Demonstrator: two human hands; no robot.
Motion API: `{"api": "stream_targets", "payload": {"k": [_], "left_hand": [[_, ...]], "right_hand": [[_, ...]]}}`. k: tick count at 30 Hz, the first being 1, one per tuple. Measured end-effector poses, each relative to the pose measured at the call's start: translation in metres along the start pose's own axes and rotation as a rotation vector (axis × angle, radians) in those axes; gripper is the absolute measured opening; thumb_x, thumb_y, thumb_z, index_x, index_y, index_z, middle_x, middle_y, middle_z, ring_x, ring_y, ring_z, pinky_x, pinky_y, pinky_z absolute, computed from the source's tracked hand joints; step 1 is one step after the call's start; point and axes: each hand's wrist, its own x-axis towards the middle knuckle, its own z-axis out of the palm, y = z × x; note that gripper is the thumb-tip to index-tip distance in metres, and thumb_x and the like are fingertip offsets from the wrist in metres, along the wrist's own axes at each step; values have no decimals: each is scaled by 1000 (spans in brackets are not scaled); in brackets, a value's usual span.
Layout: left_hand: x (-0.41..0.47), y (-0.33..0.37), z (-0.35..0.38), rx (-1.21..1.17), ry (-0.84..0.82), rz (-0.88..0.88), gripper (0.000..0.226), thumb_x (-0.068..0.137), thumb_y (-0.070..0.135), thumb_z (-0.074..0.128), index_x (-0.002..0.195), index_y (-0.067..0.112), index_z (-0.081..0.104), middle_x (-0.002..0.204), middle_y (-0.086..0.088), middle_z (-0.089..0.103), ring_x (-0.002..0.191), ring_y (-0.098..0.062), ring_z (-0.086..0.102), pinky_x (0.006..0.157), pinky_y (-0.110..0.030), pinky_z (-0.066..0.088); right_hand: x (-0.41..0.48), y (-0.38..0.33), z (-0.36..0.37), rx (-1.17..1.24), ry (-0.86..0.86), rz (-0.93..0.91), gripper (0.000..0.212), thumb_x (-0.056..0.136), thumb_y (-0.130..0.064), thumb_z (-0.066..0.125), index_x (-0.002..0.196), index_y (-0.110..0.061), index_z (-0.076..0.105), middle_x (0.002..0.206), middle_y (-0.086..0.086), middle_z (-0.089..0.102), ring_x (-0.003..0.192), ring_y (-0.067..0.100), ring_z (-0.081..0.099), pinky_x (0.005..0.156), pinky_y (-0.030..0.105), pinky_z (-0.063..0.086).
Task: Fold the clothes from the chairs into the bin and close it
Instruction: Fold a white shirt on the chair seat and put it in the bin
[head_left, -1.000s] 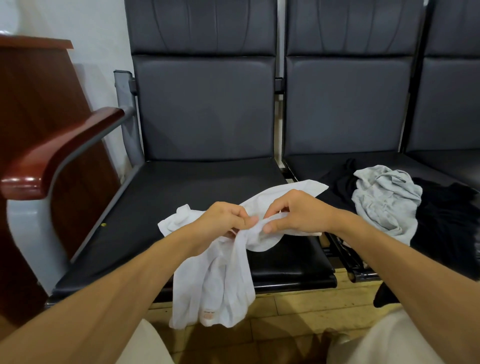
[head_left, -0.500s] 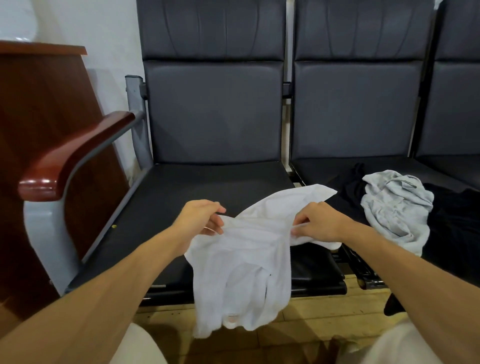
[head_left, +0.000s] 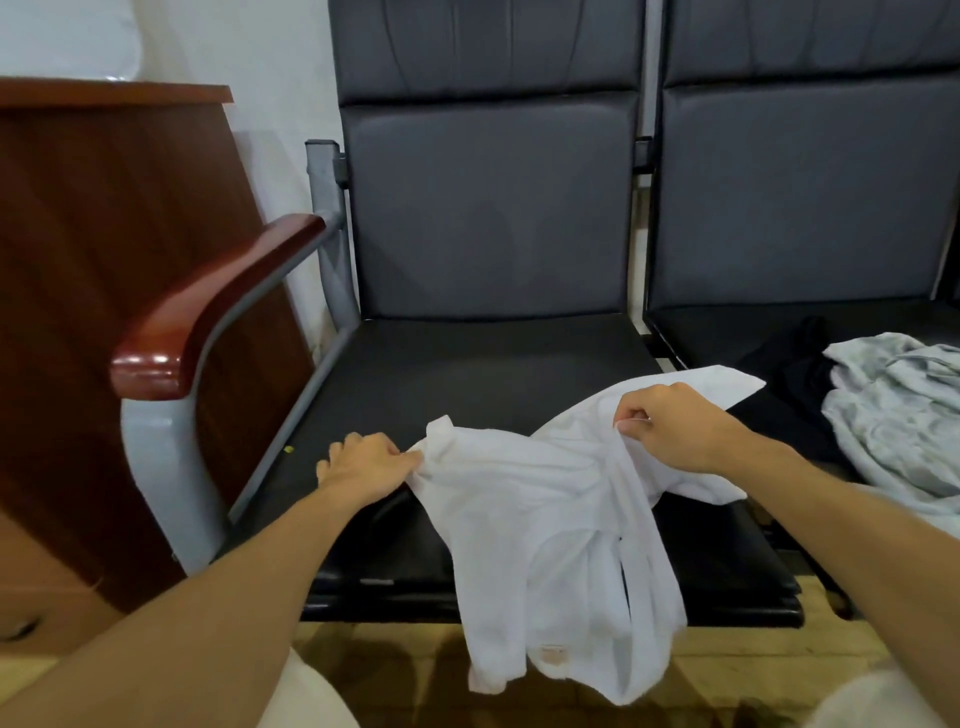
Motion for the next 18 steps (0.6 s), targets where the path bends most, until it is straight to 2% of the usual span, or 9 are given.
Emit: {"api": "stream_targets", "payload": {"k": [2, 3, 5, 7, 10, 13, 16, 18], "left_hand": [[4, 3, 3, -101, -1, 12, 21, 90, 46, 58, 96, 28, 65, 122, -6, 58, 117, -27, 51, 102, -42, 41], [5, 6, 4, -203, 0, 24, 17, 90, 39, 60, 86, 23, 62, 109, -5, 61, 104, -24, 55, 93, -39, 46], [5, 15, 3, -454, 14, 20, 22, 92, 28, 56, 74, 16, 52, 83, -5, 55, 76, -21, 51, 69, -33, 43], [7, 23, 1, -674, 68, 8, 31, 95, 26, 49, 67, 15, 43, 72, -8, 46, 66, -21, 43, 64, -32, 38], [11, 27, -3, -886, 146, -34, 20, 97, 24, 48, 79, 15, 46, 84, -10, 51, 75, -22, 49, 70, -35, 44], [13, 22, -6, -990, 231, -80, 6, 94, 12, 56, 96, 17, 54, 102, -10, 57, 99, -28, 58, 90, -46, 53], [8, 15, -12, -942, 300, -103, 30, 92, 6, 61, 121, 11, 62, 119, -12, 61, 110, -29, 58, 96, -48, 51], [1, 10, -16, -928, 333, -93, 29, 91, 5, 63, 120, 8, 65, 118, -13, 63, 109, -29, 59, 96, -47, 52]], "right_hand": [[1, -4, 2, -10, -24, -2, 17, 99, -20, 49, 100, -20, 66, 91, -3, 62, 86, 16, 58, 73, 23, 43], [2, -5, 2, -21, -31, 0, 17, 100, -20, 49, 100, -20, 66, 92, -3, 62, 86, 16, 58, 73, 23, 43], [1, -5, 2, -35, -34, 10, 17, 99, -21, 49, 101, -21, 65, 94, -3, 63, 87, 16, 58, 74, 24, 44], [-1, -2, 1, -31, -28, 19, 15, 99, -22, 50, 98, -22, 65, 97, -2, 66, 88, 16, 59, 78, 27, 49], [-5, 3, -2, -33, -14, 34, 15, 99, -22, 51, 100, -21, 66, 100, 0, 68, 89, 16, 60, 85, 30, 51], [-8, 4, -4, -37, 12, 47, 17, 99, -22, 51, 106, -18, 67, 106, 1, 67, 95, 17, 60, 91, 29, 48], [-12, 1, -7, 88, 105, 59, 16, 98, -18, 52, 104, -16, 68, 106, 0, 66, 98, 16, 58, 89, 26, 45], [-18, -3, -13, 269, 219, 78, 14, 97, -16, 54, 95, -17, 68, 97, -2, 66, 92, 14, 58, 77, 19, 42]]}}
